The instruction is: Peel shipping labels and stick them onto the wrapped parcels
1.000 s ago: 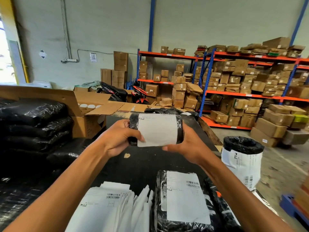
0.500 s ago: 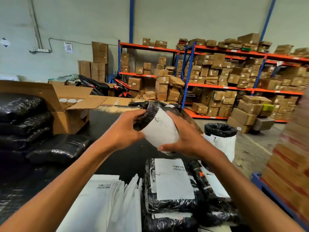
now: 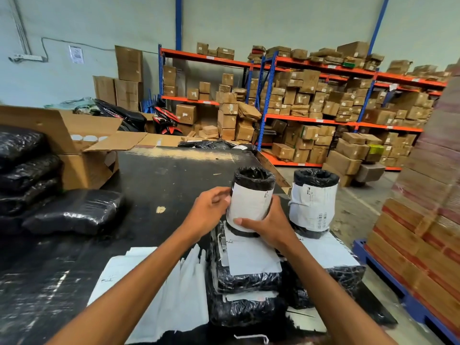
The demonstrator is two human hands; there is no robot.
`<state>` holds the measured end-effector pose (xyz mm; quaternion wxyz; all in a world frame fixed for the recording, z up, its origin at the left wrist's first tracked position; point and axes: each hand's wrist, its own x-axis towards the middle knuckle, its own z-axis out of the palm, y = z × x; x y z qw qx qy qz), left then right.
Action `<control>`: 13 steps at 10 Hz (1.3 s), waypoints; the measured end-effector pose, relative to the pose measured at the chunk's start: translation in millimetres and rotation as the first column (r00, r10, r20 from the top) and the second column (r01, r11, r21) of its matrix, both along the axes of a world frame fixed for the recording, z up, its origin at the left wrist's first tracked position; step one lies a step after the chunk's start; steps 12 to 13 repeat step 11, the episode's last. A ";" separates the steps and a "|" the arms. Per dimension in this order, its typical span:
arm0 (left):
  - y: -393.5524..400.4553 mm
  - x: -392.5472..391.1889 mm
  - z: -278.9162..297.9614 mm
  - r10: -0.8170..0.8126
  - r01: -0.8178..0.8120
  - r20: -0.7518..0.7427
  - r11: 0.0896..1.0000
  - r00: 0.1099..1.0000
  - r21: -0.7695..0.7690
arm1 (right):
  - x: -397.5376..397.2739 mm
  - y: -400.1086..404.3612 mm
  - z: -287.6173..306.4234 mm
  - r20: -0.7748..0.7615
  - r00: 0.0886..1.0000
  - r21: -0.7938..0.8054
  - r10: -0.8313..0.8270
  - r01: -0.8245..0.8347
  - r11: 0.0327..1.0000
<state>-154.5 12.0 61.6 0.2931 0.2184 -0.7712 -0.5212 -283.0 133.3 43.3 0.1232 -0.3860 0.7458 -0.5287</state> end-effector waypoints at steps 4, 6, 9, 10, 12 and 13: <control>-4.7 39.8 4.5 -0.035 0.033 0.058 0.999 0.998 0.037 | 2.3 6.9 24.1 0.060 0.998 -0.074 0.004 0.001 0.997; 7.8 32.4 14.1 -0.139 0.129 0.148 0.989 0.979 0.072 | 13.4 -2.1 15.2 -0.048 0.989 -0.059 -0.137 0.134 0.989; 21.8 17.0 3.3 -0.169 0.165 0.043 0.982 0.985 0.096 | 18.0 16.5 13.9 -0.113 0.983 -0.061 -0.147 0.141 0.988; 22.7 14.2 2.9 -0.167 0.165 0.050 0.985 0.985 0.049 | 16.1 23.3 13.4 -0.046 0.996 -0.049 -0.075 0.072 0.996; 27.3 19.7 1.3 -0.123 0.123 0.088 0.992 0.988 0.006 | 21.9 38.4 18.2 0.001 1.000 -0.056 -0.025 0.025 0.998; 27.3 19.7 1.3 -0.123 0.123 0.088 0.992 0.988 0.006 | 21.9 38.4 18.2 0.001 1.000 -0.056 -0.025 0.025 0.998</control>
